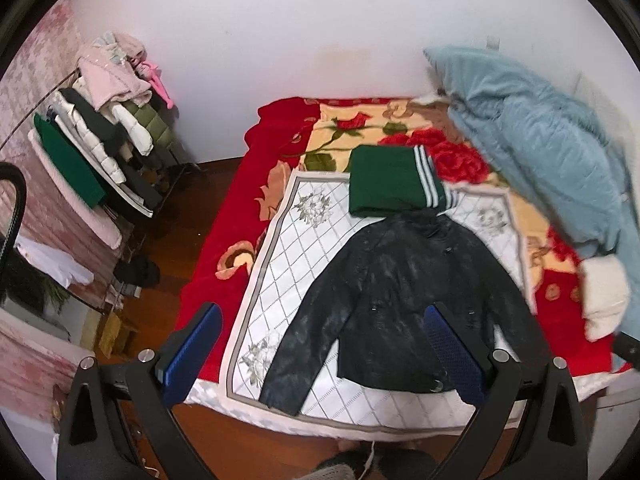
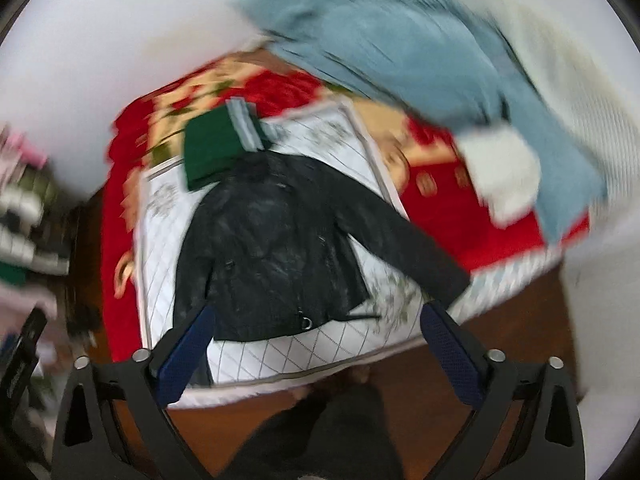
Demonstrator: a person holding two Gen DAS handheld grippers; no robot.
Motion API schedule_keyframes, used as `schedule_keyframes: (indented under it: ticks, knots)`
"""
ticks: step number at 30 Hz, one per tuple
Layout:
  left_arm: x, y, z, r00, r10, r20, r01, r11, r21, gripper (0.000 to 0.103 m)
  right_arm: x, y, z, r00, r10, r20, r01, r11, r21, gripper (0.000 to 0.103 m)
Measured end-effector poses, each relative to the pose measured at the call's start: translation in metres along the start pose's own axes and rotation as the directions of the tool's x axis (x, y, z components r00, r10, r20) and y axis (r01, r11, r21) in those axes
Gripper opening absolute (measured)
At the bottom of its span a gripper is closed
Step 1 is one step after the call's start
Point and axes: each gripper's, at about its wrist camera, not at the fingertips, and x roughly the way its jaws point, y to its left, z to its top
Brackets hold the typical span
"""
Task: Fold large clothes
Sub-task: 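Grasp the jacket sleeve cuff with the right gripper and lift it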
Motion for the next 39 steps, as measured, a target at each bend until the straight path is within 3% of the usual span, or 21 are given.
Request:
schedule_keyframes:
  ticks: [2,5,9,11,14,18,20,21,27,28,29,32,34,37,38,39]
  knots:
    - [0.036,-0.017,-0.002,0.999,0.016,-0.028,-0.016,1.000,0.023,0.103,0.048,-0.035,-0.001,0.999,-0.007,-0.047,0.012,0.992,0.126,0.078]
    - [0.081,-0.042,-0.013,0.996,0.033,-0.088,-0.028,0.998,0.051,0.103,0.116,-0.092,-0.014,0.994,0.016,-0.107,0.018,0.950,0.312,0.069]
    - [0.136,-0.080,-0.029,0.986,0.065,-0.153,-0.055,0.996,0.072,0.103,0.218,-0.167,-0.034,0.979,0.092,-0.182,0.019,0.846,0.533,0.057]
    - [0.162,-0.104,-0.036,0.979,0.094,-0.183,-0.078,0.993,0.088,0.103,0.267,-0.199,-0.045,0.968,0.148,-0.201,0.010,0.783,0.622,0.043]
    - [0.194,-0.124,-0.051,0.968,0.112,-0.225,-0.092,0.991,0.095,0.103,0.336,-0.244,-0.065,0.956,0.199,-0.214,0.025,0.676,0.737,0.042]
    - [0.242,-0.163,-0.072,0.942,0.117,-0.316,-0.080,0.989,0.125,0.103,0.407,-0.291,-0.089,0.953,0.253,-0.164,0.005,0.532,0.846,0.044]
    - [0.262,-0.183,-0.080,0.935,0.112,-0.336,-0.064,0.986,0.151,0.103,0.440,-0.315,-0.100,0.953,0.279,-0.120,-0.022,0.457,0.889,0.062]
    - [0.272,-0.194,-0.086,0.932,0.117,-0.344,-0.060,0.983,0.172,0.103,0.452,-0.325,-0.106,0.955,0.285,-0.088,-0.041,0.418,0.908,0.064]
    - [0.319,-0.249,-0.099,0.921,0.103,-0.377,-0.022,0.977,0.213,0.103,0.505,-0.356,-0.123,0.947,0.316,0.049,-0.115,0.195,0.974,0.065]
    - [0.323,-0.254,-0.099,0.919,0.100,-0.381,-0.018,0.977,0.212,0.103,0.505,-0.357,-0.124,0.953,0.292,0.075,-0.129,0.171,0.977,0.059]
    - [0.329,-0.260,-0.100,0.917,0.091,-0.389,-0.009,0.978,0.207,0.103,0.500,-0.357,-0.124,0.963,0.250,0.102,-0.145,0.158,0.977,0.039]
    - [0.339,-0.274,-0.100,0.914,0.059,-0.401,0.024,0.980,0.199,0.103,0.468,-0.352,-0.106,0.975,0.144,0.168,-0.194,0.192,0.962,0.016]
    - [0.339,-0.283,-0.100,0.917,0.031,-0.399,0.057,0.976,0.209,0.103,0.443,-0.346,-0.089,0.971,0.091,0.221,-0.237,0.254,0.938,0.014]
    - [0.334,-0.290,-0.103,0.925,0.002,-0.379,0.091,0.969,0.228,0.103,0.420,-0.336,-0.058,0.964,0.041,0.261,-0.255,0.399,0.881,0.014]
    - [0.332,-0.292,-0.105,0.927,-0.008,-0.376,0.103,0.967,0.232,0.103,0.426,-0.335,-0.054,0.966,0.050,0.252,-0.248,0.429,0.868,0.016]
    - [0.333,-0.294,-0.106,0.927,-0.013,-0.375,0.111,0.964,0.240,0.103,0.438,-0.338,-0.057,0.972,0.076,0.222,-0.233,0.434,0.870,0.019]
